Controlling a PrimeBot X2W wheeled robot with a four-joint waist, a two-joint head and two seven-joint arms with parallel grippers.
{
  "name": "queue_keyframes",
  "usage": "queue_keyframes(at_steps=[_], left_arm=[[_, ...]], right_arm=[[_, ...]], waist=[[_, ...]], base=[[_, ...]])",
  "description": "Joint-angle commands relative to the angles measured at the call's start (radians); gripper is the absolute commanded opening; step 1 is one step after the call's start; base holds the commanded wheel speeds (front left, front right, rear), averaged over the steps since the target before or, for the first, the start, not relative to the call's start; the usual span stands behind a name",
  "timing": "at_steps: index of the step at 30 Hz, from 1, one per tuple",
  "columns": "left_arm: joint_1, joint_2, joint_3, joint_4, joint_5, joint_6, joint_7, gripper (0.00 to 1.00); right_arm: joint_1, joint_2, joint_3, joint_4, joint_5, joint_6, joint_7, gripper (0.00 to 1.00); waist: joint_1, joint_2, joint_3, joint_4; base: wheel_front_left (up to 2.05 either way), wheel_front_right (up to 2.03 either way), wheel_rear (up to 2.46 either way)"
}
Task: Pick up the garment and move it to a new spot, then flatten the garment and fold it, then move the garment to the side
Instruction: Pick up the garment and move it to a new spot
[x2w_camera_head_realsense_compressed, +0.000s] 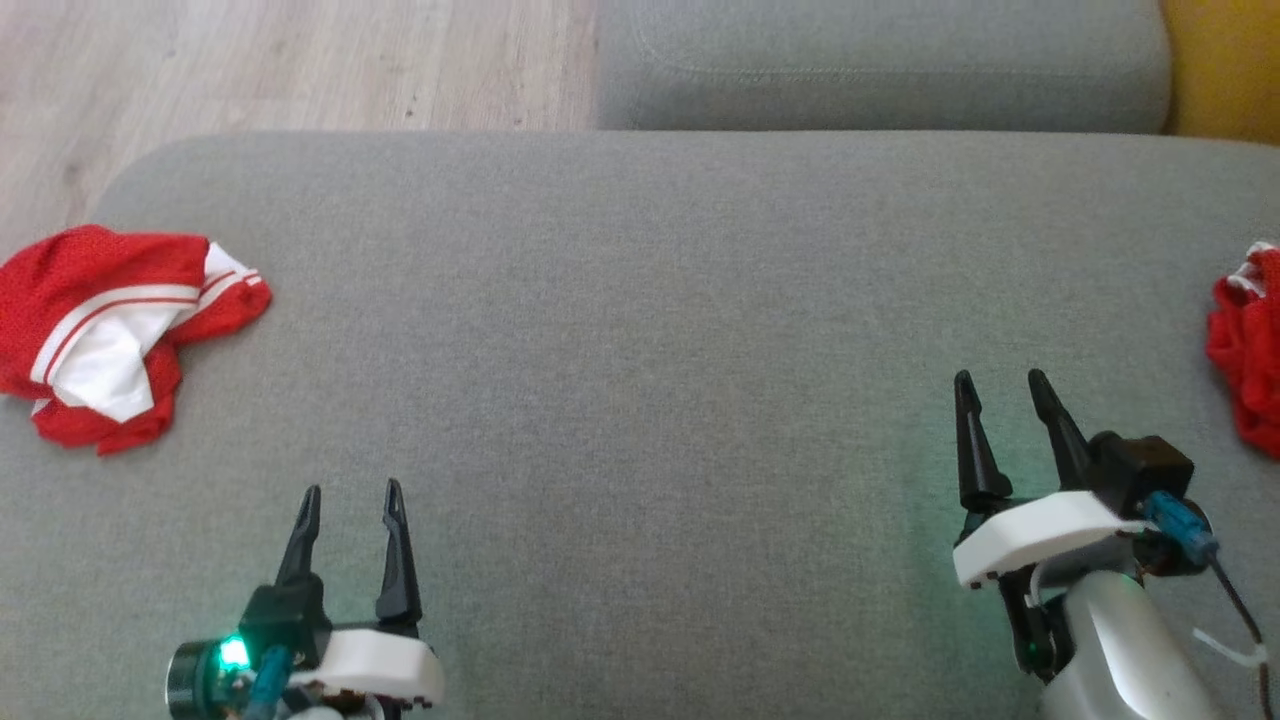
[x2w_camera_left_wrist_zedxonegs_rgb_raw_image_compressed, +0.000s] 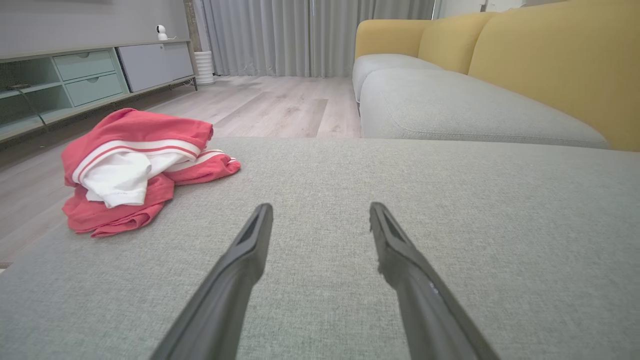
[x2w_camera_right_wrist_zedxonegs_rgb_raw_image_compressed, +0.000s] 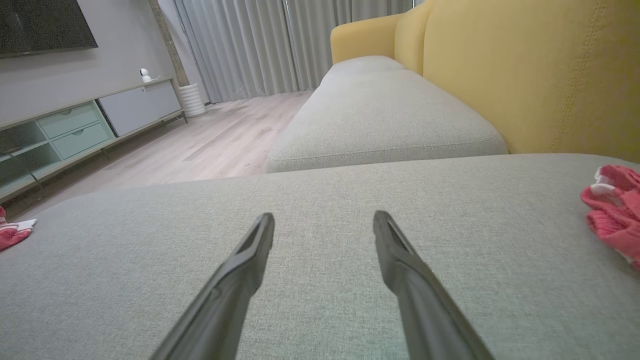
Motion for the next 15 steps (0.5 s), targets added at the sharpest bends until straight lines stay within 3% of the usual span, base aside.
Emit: queue_keyframes(at_steps=[1,9,15], left_arm=[[-0.019,0.009,0.036,-0.034,0.009,0.007,-0.005,1.0],[-0.021,0.009,0.038,-0.047,0.01,0.003,-0.005,1.0],[-0.038,0.009,0.036,-0.043,-0.012,0.01,-0.005,1.0]], right_arm=[[-0.013,0.003,0.029,-0.036,0.008,0.007,-0.011,1.0],[-0.008,0.003,0.046,-0.047,0.014,0.007,-0.011,1.0],[-0.019,0.004,0.09,-0.051,0.008,0.007,-0.011,1.0]], waist=[[0.0001,0.0,-0.011,-0.003],[0.0001,0.0,0.005,0.0],[0.0001,0.0,0.038,0.067]], base=[[0.0,0.0,0.0],[0.0,0.0,0.0],[0.0,0.0,0.0]])
